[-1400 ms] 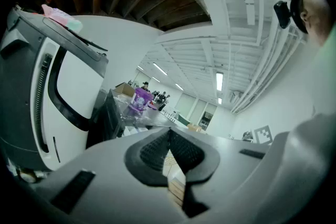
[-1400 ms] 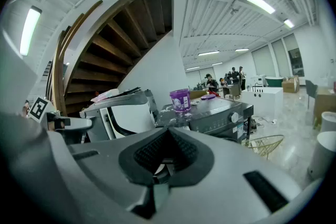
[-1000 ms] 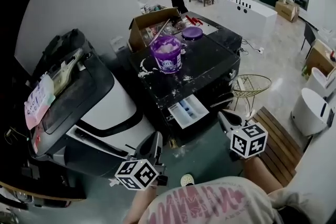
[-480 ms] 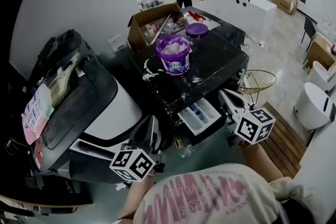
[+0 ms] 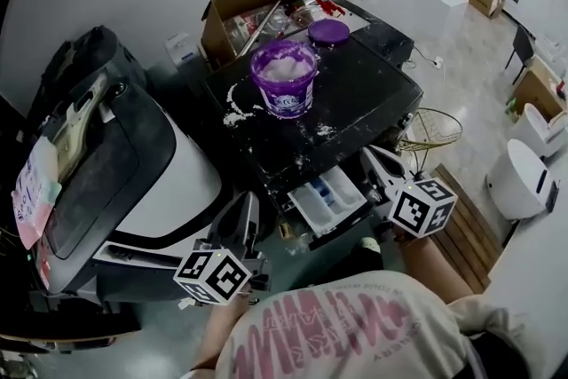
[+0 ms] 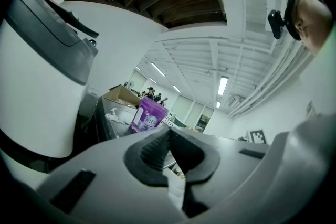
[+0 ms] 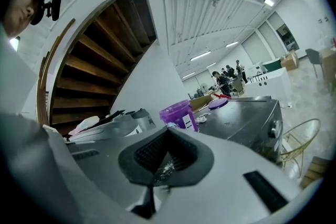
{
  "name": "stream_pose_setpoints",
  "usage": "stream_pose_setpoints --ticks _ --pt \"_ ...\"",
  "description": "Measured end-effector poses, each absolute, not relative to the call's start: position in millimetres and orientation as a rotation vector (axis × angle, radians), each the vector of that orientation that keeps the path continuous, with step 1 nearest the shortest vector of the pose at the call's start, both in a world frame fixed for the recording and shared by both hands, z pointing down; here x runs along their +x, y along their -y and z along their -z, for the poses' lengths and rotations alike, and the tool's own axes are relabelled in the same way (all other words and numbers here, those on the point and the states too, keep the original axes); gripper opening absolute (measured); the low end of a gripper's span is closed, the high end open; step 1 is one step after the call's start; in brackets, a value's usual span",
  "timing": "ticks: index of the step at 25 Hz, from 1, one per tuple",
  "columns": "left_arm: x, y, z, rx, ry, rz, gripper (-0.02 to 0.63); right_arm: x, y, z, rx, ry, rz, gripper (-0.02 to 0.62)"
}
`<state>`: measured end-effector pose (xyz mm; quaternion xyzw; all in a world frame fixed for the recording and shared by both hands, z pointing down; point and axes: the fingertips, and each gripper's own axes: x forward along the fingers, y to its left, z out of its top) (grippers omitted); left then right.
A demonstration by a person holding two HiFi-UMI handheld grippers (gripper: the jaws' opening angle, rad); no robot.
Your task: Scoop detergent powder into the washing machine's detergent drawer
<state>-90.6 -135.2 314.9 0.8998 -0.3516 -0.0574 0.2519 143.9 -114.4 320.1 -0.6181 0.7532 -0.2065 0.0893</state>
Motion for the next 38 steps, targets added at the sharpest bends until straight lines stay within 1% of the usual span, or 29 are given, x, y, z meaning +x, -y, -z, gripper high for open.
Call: stream_pose_setpoints --ticks 5,10,19,24,26,31,35,38 --pt "-65 156 -316 2.416 1.025 0.169 0.003 169 157 -327 -1.785 -2.332 0.633 -0.003" --pt "-35 181 -302 2.370 1.154 0.228 0.003 200 199 -311 -1.658 -2.453 0.629 -0.003" --pt "8 194 -296 2.248 1.410 0.330 0.003 251 246 -302 -1.451 -2.636 0.627 -0.003" --pt "16 182 -316 2.172 1.482 0.307 0.003 253 254 -315 -1.253 -2.773 0.601 -0.003" --pt "15 177 -325 2.137 1.504 0.282 0.003 249 260 -310 -1.159 -2.863 0.511 -0.003" --pt "3 173 -334 2.097 1.561 0.237 0.003 234 297 -269 -0.969 -3.158 0.114 -0.002" --pt "-15 181 -339 2.078 1.598 0.217 0.003 207 333 -240 -0.794 -3.410 -0.189 -0.002" --pt "-32 188 -344 2.049 1.616 0.238 0.003 183 359 -241 -0.662 -3.580 -0.337 0.000"
